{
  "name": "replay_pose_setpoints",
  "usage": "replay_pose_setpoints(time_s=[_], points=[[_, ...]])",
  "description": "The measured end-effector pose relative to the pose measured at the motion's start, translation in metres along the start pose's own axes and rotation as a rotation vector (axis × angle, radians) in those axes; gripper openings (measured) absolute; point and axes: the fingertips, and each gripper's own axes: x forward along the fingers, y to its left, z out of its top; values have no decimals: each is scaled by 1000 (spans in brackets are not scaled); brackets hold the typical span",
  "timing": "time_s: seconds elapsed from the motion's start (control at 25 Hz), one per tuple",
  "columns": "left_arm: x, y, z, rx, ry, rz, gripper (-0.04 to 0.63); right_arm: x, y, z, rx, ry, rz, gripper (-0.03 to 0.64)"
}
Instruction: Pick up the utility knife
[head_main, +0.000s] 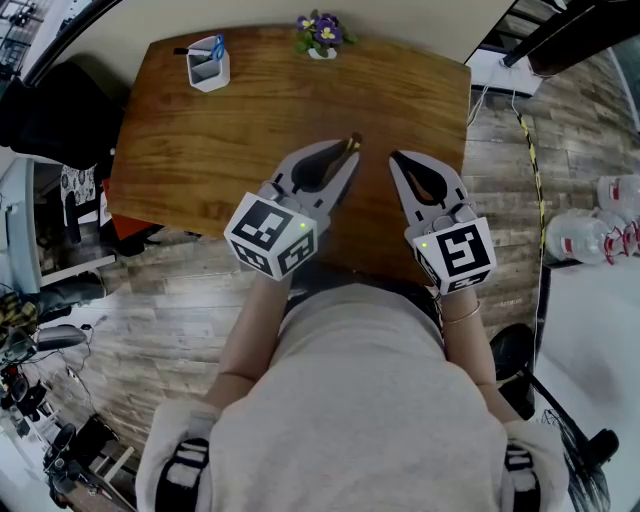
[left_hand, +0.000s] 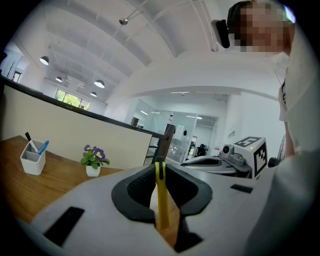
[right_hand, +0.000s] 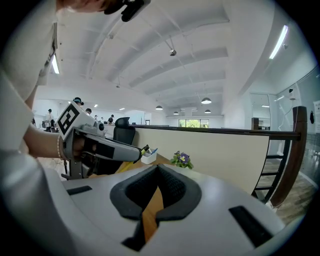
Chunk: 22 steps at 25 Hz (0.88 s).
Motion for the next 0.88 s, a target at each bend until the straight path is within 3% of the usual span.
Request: replay_pose_setpoints(time_s=[0.88], points=[[-4, -1, -3, -8, -1, 3, 75, 0, 4, -2, -9, 5, 11, 12]])
